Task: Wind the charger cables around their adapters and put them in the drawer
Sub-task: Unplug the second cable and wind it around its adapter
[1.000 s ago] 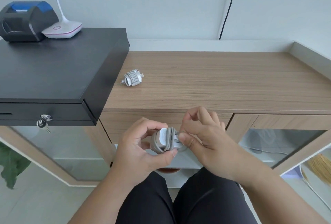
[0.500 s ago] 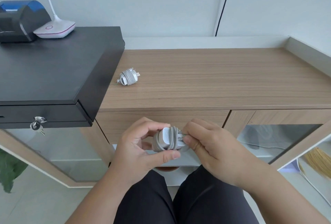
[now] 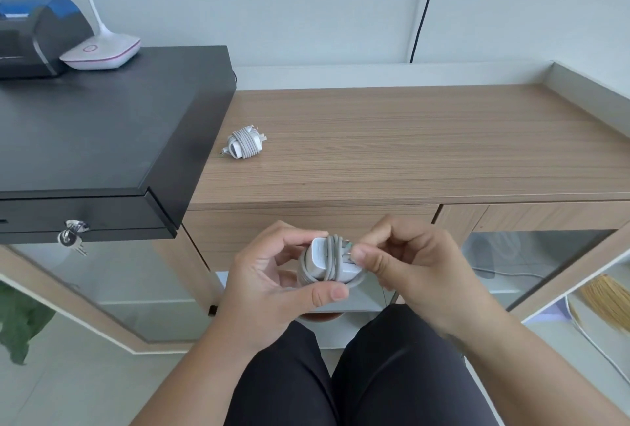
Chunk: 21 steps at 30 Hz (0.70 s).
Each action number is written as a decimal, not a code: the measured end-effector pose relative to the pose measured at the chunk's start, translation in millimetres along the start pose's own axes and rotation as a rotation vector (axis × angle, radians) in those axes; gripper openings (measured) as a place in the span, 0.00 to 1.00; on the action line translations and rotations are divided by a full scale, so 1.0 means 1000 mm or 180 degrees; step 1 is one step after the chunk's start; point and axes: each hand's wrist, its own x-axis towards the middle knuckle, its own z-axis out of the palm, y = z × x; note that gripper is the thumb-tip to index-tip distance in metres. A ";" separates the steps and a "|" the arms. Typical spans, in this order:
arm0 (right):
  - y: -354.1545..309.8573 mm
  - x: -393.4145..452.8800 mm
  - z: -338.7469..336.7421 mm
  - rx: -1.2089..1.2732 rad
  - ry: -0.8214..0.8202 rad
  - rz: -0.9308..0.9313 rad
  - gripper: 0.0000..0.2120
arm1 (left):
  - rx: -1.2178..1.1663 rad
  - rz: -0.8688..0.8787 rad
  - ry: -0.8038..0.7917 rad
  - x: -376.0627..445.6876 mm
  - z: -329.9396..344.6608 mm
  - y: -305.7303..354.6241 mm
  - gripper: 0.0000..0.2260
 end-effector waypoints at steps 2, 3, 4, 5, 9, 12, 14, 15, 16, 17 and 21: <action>0.000 -0.001 0.002 0.0383 0.0170 0.0186 0.07 | -0.0176 -0.0036 0.0025 0.000 0.003 0.000 0.21; 0.000 -0.002 0.002 0.0440 0.0176 0.0204 0.07 | -0.0229 -0.0047 0.0036 0.000 0.004 0.001 0.21; 0.001 -0.003 0.001 0.0483 0.0144 0.0202 0.07 | -0.0284 -0.0071 0.0054 0.000 0.005 0.002 0.21; 0.002 -0.004 0.000 0.0528 0.0102 0.0200 0.07 | -0.0327 -0.0099 0.0071 0.001 0.005 0.002 0.21; 0.002 -0.005 -0.002 0.0197 0.0197 0.0149 0.07 | -0.0241 -0.0109 0.0072 0.002 0.004 0.002 0.21; 0.001 -0.003 -0.001 -0.0128 0.0313 0.0092 0.03 | -0.0039 -0.0018 0.0077 0.002 0.004 0.003 0.20; 0.001 -0.003 0.000 -0.0349 0.0330 0.0044 0.04 | 0.0164 0.0029 0.0068 0.002 0.003 0.004 0.20; 0.001 -0.003 0.001 -0.0430 0.0329 0.0027 0.04 | 0.0256 0.0041 0.0065 0.002 0.002 0.004 0.20; 0.001 -0.004 0.002 -0.0494 0.0345 0.0016 0.05 | 0.0321 0.0050 0.0062 0.002 0.002 0.004 0.20; 0.001 -0.004 0.002 -0.0561 0.0380 -0.0002 0.06 | 0.0345 0.0054 0.0062 0.002 0.002 0.003 0.21; 0.000 -0.008 0.007 -0.0915 0.0572 -0.0121 0.10 | 0.0261 0.0035 0.0028 -0.001 0.004 0.000 0.20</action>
